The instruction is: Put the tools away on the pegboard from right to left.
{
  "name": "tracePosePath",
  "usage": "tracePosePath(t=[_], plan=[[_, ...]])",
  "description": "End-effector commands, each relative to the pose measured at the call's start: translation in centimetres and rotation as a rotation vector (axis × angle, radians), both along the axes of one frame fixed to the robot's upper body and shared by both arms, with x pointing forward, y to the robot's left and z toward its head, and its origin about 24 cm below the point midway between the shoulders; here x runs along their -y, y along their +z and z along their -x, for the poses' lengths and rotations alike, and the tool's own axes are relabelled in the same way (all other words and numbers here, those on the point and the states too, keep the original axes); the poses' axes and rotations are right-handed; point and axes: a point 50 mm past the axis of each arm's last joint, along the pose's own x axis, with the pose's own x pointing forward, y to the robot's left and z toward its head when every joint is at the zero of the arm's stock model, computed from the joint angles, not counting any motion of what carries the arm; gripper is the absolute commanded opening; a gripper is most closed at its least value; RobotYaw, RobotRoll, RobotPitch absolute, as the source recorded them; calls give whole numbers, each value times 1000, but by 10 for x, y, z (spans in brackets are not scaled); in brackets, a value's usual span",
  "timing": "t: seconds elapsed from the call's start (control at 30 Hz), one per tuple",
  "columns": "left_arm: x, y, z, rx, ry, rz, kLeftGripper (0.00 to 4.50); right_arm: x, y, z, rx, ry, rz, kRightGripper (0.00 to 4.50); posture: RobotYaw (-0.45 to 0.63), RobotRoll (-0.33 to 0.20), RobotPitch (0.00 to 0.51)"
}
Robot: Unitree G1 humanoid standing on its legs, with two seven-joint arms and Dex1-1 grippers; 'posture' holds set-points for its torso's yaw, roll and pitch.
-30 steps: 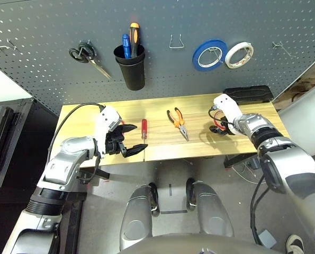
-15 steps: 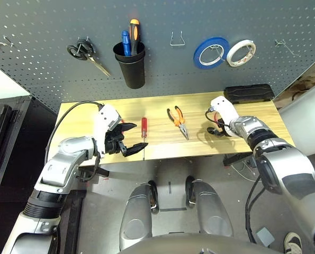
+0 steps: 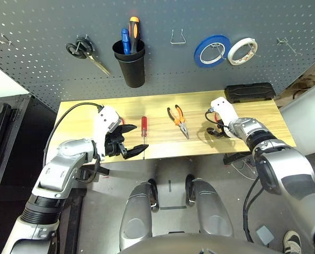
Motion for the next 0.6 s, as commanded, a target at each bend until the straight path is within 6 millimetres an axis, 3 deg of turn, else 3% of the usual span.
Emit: tracePosePath(t=[0.03, 0.33, 0.57, 0.6], plan=[[0, 1, 4, -6, 2, 1, 4500, 4, -10, 8, -39, -34, -18, 3217, 69, 0, 240], [1, -1, 5, -8, 7, 3, 4500, 2, -9, 7, -45, -31, -40, 25, 71, 0, 241], [2, -1, 5, -7, 3, 7, 4500, -3, -4, 3, -33, 9, -47, 25, 70, 0, 241], [3, 0, 5, -7, -1, 8, 4500, -3, -2, 2, -23, 20, -40, 194, 69, 0, 245]])
